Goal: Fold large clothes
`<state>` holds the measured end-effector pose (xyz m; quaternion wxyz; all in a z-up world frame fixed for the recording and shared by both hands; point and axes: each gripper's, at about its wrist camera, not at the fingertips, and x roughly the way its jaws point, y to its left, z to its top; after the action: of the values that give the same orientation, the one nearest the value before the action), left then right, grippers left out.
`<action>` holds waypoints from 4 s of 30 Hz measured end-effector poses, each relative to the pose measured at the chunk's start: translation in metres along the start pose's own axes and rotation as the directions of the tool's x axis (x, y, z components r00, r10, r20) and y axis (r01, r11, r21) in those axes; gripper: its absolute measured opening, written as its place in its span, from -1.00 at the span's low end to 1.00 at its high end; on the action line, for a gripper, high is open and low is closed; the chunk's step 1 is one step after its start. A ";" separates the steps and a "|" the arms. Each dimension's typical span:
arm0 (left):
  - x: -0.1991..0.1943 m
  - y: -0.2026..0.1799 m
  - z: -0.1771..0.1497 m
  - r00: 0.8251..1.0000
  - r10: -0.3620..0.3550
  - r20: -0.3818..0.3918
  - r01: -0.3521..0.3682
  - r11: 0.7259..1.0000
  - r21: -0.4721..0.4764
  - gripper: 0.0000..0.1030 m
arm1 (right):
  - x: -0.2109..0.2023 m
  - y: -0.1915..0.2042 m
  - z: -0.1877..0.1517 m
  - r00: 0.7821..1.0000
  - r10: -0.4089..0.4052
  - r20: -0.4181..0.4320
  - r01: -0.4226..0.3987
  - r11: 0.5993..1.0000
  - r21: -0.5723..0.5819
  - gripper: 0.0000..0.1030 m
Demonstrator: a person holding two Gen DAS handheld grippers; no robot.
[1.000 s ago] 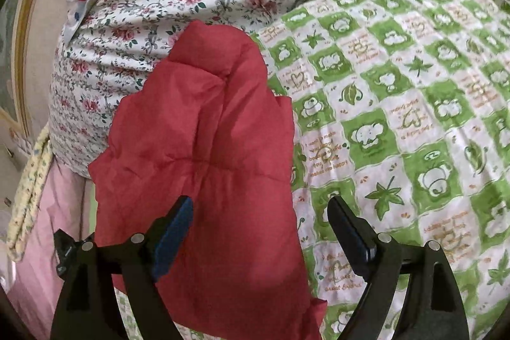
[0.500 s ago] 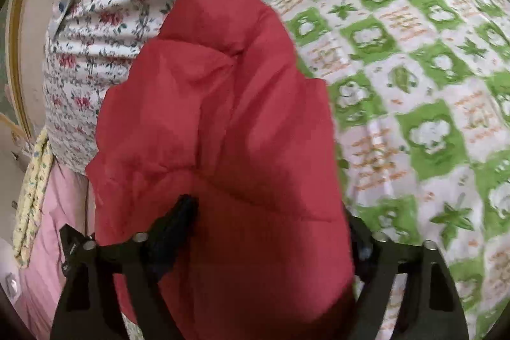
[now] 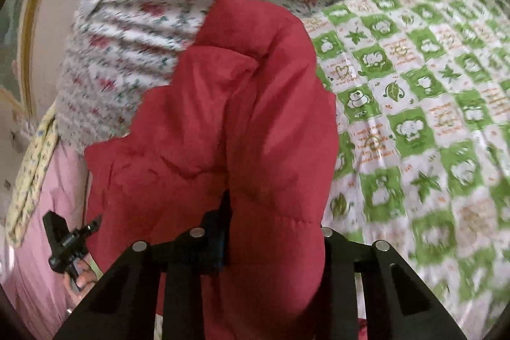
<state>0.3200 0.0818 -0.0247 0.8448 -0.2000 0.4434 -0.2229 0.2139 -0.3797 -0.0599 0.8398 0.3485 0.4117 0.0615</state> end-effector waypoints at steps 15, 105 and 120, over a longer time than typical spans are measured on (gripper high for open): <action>-0.090 -0.010 -0.114 0.997 -0.077 0.022 0.077 0.997 0.024 -0.38 | -0.113 0.001 -0.115 0.998 0.050 0.047 -0.051 0.999 0.005 -0.49; -0.119 -0.119 -0.220 0.977 0.187 0.106 -0.214 0.905 0.367 0.28 | -0.111 0.102 -0.216 0.974 -0.162 0.158 0.208 0.917 -0.341 0.42; -0.070 -0.091 -0.205 0.962 0.269 0.053 -0.272 0.907 0.322 0.37 | -0.059 0.103 -0.203 0.960 -0.253 0.116 0.278 0.875 -0.396 0.42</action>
<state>0.0943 0.0171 -0.0373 0.8905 0.0051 0.4208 -0.1732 0.0449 -0.2169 -0.0409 0.9065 0.1073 0.4079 0.0196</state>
